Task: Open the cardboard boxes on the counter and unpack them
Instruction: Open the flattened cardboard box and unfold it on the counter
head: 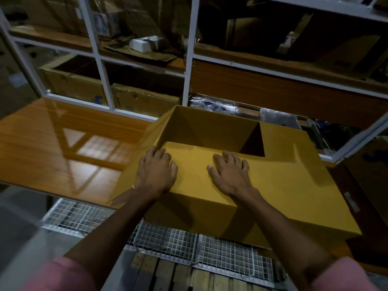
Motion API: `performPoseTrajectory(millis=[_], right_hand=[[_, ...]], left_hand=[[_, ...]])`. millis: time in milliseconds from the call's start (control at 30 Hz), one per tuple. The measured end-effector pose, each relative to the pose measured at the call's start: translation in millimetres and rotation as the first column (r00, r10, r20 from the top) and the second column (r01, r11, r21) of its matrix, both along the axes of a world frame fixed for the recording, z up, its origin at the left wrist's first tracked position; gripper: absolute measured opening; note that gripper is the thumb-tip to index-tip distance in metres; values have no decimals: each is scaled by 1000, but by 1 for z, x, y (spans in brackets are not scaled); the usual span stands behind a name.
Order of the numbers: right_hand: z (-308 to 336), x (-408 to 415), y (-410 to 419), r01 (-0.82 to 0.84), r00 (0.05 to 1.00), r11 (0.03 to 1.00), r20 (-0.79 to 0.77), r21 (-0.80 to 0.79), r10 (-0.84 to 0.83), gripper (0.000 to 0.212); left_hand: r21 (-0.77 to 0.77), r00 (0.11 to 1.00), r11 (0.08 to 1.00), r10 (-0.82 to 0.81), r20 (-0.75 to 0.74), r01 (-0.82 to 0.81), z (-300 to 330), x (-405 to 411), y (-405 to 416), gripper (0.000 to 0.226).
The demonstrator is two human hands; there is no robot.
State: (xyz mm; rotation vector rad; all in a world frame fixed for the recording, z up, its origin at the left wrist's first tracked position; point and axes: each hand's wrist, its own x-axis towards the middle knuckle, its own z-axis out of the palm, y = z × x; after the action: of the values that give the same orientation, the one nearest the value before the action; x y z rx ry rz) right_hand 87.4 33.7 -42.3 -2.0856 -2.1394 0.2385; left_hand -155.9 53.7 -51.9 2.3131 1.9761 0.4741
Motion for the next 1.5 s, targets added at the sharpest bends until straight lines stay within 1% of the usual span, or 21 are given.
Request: performPoseTrajectory(millis=[100,167,267,333,400,467,567,633,700,767,833,900,933,967,1033,1067,1133,1233,1300,1367,1500], right_hand=[[6,6,12,16,1000,999,14,33,-16,61],[14,13,22,58,998,998,35,17,-59,62],[32,23,33,102,994,995,46,20,-103,57],[52,27,34,103,994,990,35,100,-107,49],[80,29,31,96,995,970,18,222,-103,44],[114,31,22,75,997,940,-2,334,-79,40],[164,31,-2,46,999,924,-33,380,-36,38],[193,31,-28,32,999,949,-39,313,-21,36],[217,32,-57,-6,999,992,-37,127,11,33],[226,34,-82,-73,997,994,0,-75,73,30],[219,35,-104,-130,992,968,-36,-214,125,28],[201,37,-121,-200,978,933,-121,-300,170,30],[190,37,-129,-223,972,912,-147,-345,183,32],[175,38,-135,-231,970,891,-166,-392,178,36],[141,40,-148,-211,975,865,-167,-454,150,49],[122,39,-155,-199,978,867,-152,-456,145,54],[82,36,-161,-181,983,900,-93,-396,156,58],[41,40,-174,-169,983,965,34,-199,179,61],[29,43,-175,-165,980,981,96,-102,175,61],[22,47,-170,-161,977,983,123,-89,171,63],[10,60,-162,-128,977,988,162,-82,140,56]], left_hand=[[58,999,997,-45,-17,46,-3,-1,-1,44],[73,998,995,-60,-17,61,-3,-3,-4,45],[35,999,998,-51,16,51,2,-4,-7,50],[16,998,999,-45,33,44,13,-1,-8,57],[34,996,997,-68,50,66,32,8,-9,66],[101,993,988,-121,17,119,65,23,-9,69],[227,981,956,-167,-101,186,131,49,-18,60],[288,974,932,-196,-114,221,170,60,-34,48],[248,963,931,-251,-93,267,198,66,-52,42],[57,936,943,-316,-152,328,216,72,-69,39],[-189,897,906,-409,-166,378,223,78,-86,34],[-429,873,805,-482,-70,410,217,81,-101,28],[-515,860,743,-510,-21,428,211,83,-108,29],[-570,846,692,-533,11,444,202,84,-115,32],[-615,832,651,-555,16,446,176,87,-128,36],[-620,839,657,-545,1,428,158,89,-133,37],[-592,871,715,-489,-46,370,117,89,-133,39],[-445,886,834,-433,-165,324,57,91,-134,43],[-326,886,885,-411,-214,332,33,89,-133,43],[-234,903,910,-387,-187,341,19,87,-129,36],[-191,926,917,-371,-74,352,6,84,-116,19]])
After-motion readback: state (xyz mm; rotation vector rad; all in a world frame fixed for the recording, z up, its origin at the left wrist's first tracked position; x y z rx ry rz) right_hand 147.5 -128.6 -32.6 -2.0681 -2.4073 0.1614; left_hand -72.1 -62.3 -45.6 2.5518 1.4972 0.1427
